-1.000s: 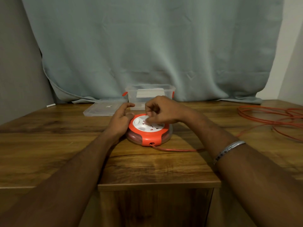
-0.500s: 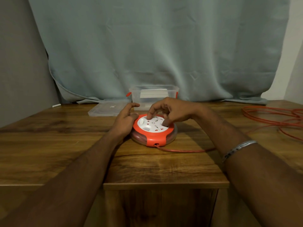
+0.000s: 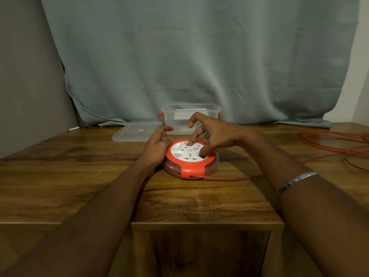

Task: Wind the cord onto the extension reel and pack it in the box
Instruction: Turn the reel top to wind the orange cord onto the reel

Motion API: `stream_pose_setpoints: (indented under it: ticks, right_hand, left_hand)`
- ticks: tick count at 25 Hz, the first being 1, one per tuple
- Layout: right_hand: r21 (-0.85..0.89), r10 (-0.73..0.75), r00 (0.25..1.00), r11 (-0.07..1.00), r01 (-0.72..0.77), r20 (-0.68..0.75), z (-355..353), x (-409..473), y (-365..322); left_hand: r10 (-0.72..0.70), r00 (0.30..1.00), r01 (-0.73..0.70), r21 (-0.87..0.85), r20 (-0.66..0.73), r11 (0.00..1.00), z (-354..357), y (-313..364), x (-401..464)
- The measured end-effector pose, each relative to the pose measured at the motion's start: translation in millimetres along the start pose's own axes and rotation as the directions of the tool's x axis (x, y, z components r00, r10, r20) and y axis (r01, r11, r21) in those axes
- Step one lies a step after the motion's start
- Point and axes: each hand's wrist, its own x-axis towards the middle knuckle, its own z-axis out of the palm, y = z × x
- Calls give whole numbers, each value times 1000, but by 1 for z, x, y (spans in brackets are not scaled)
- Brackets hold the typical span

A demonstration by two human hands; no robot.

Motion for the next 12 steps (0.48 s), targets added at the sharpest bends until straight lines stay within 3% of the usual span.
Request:
stream_pose_setpoints:
  ticks: [12]
  right_hand:
    - [-127, 17, 999, 992, -21, -32, 9, -1, -8]
  left_hand:
    - [-2, 1000, 2, -15, 2, 1000, 0, -1, -1]
